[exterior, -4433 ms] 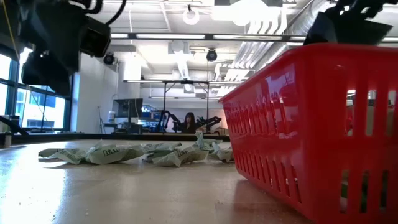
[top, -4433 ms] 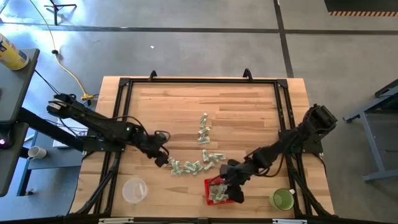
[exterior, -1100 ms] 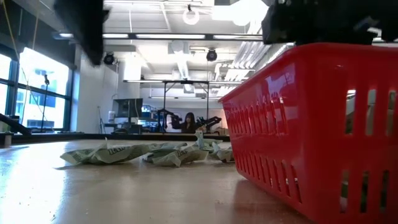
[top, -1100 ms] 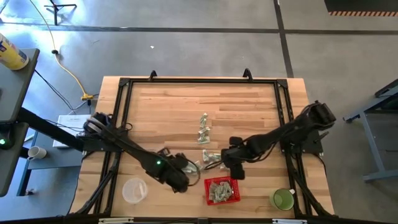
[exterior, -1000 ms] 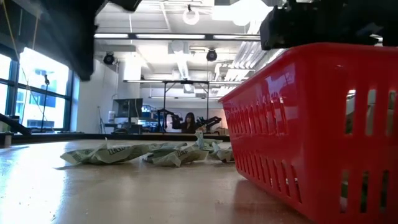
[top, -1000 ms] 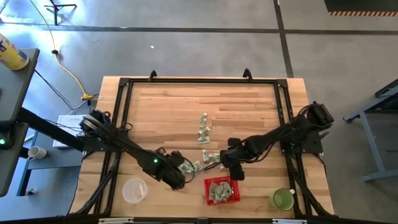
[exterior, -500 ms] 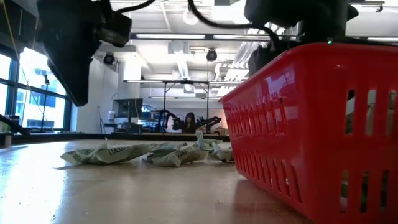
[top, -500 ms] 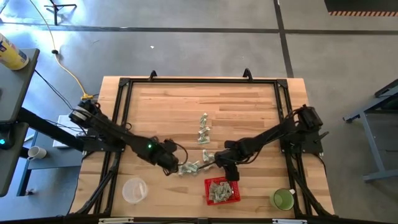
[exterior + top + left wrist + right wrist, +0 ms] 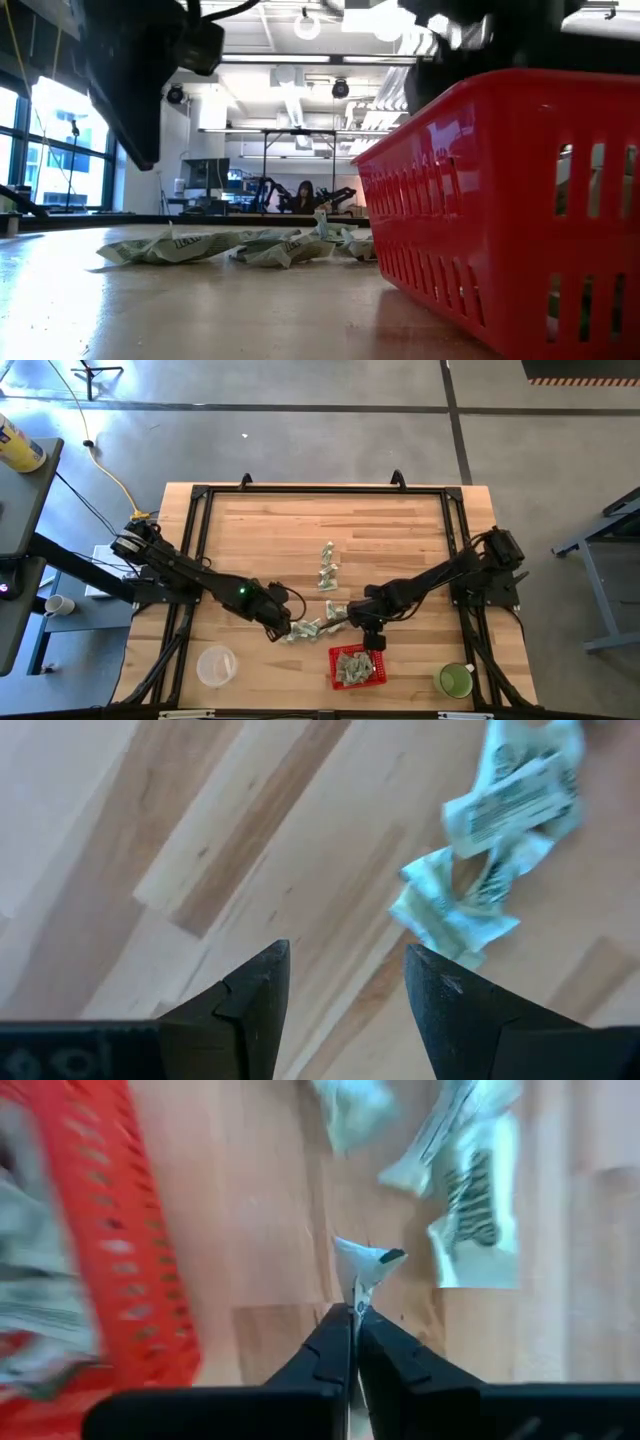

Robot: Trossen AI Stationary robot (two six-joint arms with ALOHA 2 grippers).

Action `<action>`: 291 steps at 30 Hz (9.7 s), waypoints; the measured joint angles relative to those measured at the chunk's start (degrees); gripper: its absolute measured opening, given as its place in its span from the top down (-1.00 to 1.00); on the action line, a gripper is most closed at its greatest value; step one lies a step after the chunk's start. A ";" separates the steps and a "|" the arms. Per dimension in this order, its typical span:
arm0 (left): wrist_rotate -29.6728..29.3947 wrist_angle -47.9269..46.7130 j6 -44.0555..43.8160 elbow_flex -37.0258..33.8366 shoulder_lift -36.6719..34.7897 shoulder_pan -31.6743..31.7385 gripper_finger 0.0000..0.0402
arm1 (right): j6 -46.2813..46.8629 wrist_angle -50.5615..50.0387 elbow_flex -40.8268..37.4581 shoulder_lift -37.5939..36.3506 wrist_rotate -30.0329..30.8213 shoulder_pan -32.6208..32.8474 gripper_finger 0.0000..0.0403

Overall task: Pick and place items into bin
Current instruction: Put the white stevia packet into the red bin

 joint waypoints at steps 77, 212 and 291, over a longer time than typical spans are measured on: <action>24.70 27.43 2.08 34.05 31.52 1.95 0.78 | 45.99 -6.35 0.09 -22.34 34.46 29.73 -0.10; 20.02 35.82 4.96 27.43 26.67 2.03 0.83 | 50.31 -5.56 4.26 -21.45 38.56 37.09 -0.25; 25.34 16.83 17.37 46.69 32.39 4.22 0.73 | 52.37 -20.33 4.22 -21.27 30.16 33.16 -0.25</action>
